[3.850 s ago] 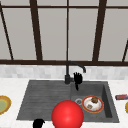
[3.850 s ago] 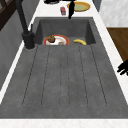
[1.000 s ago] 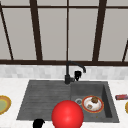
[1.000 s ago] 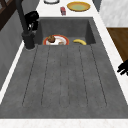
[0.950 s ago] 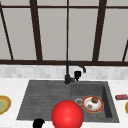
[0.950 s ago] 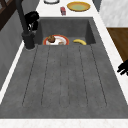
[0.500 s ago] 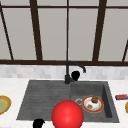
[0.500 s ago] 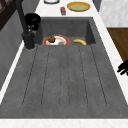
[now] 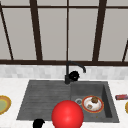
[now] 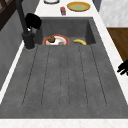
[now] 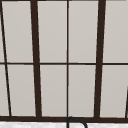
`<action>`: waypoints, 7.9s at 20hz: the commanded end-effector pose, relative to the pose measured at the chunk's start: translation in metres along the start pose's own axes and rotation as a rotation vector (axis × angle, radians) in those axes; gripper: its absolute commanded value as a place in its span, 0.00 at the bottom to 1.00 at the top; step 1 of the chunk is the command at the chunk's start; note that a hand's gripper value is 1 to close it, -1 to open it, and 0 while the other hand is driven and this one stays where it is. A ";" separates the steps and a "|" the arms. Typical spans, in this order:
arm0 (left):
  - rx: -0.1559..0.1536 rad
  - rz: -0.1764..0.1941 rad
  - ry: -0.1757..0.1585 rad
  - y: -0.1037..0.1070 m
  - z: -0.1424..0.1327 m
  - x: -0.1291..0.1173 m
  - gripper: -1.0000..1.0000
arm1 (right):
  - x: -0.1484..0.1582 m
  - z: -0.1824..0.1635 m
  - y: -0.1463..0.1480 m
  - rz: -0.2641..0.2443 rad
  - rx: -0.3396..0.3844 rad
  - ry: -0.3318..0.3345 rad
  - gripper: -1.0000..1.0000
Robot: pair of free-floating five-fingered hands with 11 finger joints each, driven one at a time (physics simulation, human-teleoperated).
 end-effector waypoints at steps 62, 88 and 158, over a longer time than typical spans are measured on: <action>0.000 0.000 0.000 0.000 0.000 0.000 0.50 | -0.002 0.004 -0.017 0.096 -0.049 0.427 0.00; 0.000 0.000 0.000 0.000 0.000 0.000 0.50 | -0.064 -0.011 0.039 -0.054 0.081 0.252 0.00; 0.000 0.000 -0.001 0.000 0.000 0.000 0.50 | -0.120 0.072 0.276 -0.669 0.626 -0.401 0.00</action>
